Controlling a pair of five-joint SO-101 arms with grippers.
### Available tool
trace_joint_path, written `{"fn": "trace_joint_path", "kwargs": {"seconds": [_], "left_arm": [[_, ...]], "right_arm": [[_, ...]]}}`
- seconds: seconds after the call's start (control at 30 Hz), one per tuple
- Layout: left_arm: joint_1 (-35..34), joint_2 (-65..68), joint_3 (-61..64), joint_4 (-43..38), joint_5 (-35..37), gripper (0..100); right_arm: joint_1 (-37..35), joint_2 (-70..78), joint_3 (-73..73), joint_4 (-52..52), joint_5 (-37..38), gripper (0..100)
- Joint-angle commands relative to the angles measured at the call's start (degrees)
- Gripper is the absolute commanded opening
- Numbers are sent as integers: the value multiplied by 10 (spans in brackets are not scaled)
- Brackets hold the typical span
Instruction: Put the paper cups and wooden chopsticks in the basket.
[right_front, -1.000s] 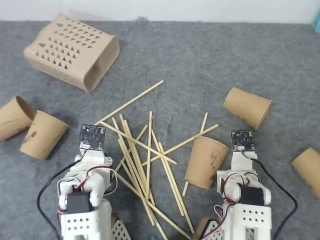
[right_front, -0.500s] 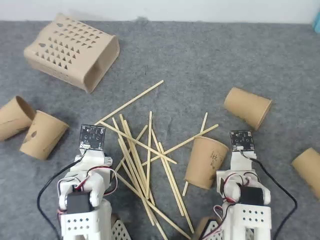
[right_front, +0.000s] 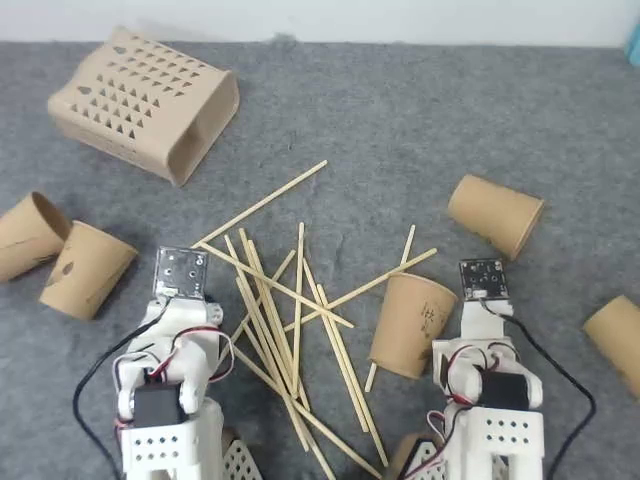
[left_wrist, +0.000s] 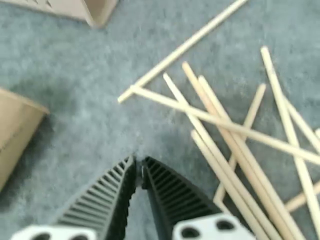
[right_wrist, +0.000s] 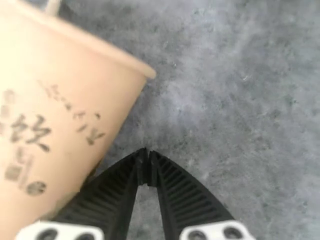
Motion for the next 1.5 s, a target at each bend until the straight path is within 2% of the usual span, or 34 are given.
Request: {"fn": "trace_joint_path", "kwargs": {"seconds": [0.0,0.1,0.17,0.33,0.47,0.67,0.83,0.9,0.97,1.13,1.23,1.47], "left_arm": [[-36,-5,-47,-33,-4,16],[-73,-5,-83,-64,-4,16],[-80,-4,-111,-76,-4,16],[-99,0,-199,-43,-18,16],[-101,26,-260,-23,-18,17],[-101,267,-397,-43,-15,17],[-98,510,-547,-44,-13,17],[-98,593,-599,-47,12,20],[-99,673,-648,-47,46,70],[-100,833,-733,-48,150,280],[-101,896,-750,-99,186,290],[-101,993,-749,-230,186,289]], "right_arm": [[25,-2,-67,1,5,9],[87,-2,-99,-2,5,9],[96,-2,-84,-33,5,10],[40,-2,-7,-155,5,10],[11,-2,5,-183,14,10],[12,-2,15,-179,103,10],[13,-2,17,-179,109,9],[13,-2,17,-179,109,9],[13,-2,17,-179,109,9],[24,-2,17,-181,110,9],[24,-2,17,-181,110,9],[24,-2,18,-182,110,9]]}}
